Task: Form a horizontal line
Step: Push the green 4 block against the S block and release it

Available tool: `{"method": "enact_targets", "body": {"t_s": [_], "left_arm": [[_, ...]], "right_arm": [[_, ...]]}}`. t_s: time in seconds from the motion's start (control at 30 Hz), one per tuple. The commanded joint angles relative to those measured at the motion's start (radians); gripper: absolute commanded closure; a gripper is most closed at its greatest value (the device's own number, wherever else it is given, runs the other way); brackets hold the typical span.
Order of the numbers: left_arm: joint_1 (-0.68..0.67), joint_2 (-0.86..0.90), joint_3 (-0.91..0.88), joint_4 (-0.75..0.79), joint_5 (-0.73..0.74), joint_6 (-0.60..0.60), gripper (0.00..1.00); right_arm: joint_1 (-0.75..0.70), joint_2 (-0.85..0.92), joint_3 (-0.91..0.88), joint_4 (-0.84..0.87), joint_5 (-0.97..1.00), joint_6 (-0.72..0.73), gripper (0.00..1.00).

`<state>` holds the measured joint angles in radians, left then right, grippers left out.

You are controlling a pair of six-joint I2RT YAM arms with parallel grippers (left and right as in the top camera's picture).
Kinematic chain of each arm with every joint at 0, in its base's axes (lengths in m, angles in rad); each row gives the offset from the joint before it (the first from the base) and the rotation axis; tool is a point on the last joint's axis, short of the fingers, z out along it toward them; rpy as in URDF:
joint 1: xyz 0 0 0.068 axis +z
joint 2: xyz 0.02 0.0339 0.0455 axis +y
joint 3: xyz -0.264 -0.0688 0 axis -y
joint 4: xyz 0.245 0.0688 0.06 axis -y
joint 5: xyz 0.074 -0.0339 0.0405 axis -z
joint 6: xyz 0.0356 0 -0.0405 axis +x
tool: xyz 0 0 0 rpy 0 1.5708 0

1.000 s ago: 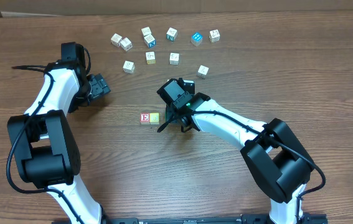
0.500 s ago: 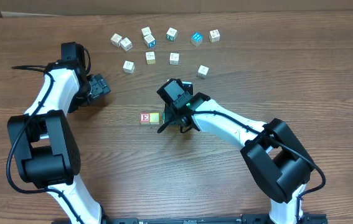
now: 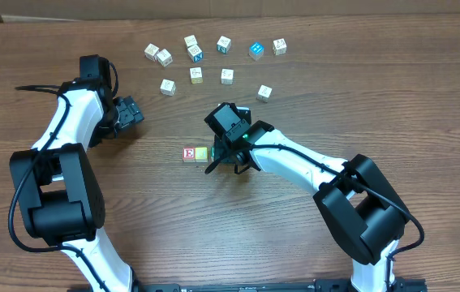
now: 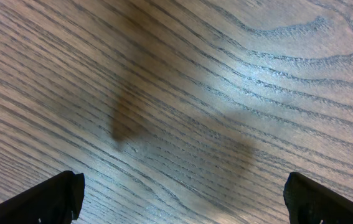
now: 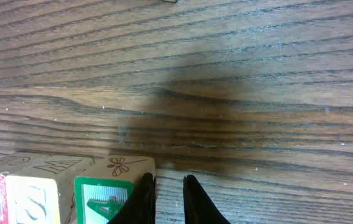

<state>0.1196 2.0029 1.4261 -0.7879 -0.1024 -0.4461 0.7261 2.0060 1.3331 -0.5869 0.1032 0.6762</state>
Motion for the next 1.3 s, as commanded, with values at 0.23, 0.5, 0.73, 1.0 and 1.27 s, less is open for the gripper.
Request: {"method": "enact_targets", "body": {"t_s": [0.23,0.5,0.73,1.0,1.27], "left_arm": [[-0.005,-0.011,-0.005,0.001,-0.012,-0.003,0.0],[-0.005,-0.012,-0.005,0.001,-0.012,-0.003,0.0],[-0.005,-0.011,-0.005,0.001,-0.012,-0.003,0.01],[-0.005,-0.012,-0.005,0.001,-0.012,-0.003,0.01],[-0.005,-0.012,-0.005,0.001,-0.012,-0.003,0.0]], "right_arm": [[-0.004,0.004,-0.005,0.014,-0.027,-0.008,0.86],[-0.004,0.004,-0.005,0.017,-0.028,-0.019,0.86],[-0.004,0.004,-0.005,0.018,-0.04,-0.019,0.86],[-0.004,0.004,-0.005,0.018,-0.047,-0.019,0.86],[-0.004,0.004,-0.005,0.026,-0.047,-0.019,0.85]]}}
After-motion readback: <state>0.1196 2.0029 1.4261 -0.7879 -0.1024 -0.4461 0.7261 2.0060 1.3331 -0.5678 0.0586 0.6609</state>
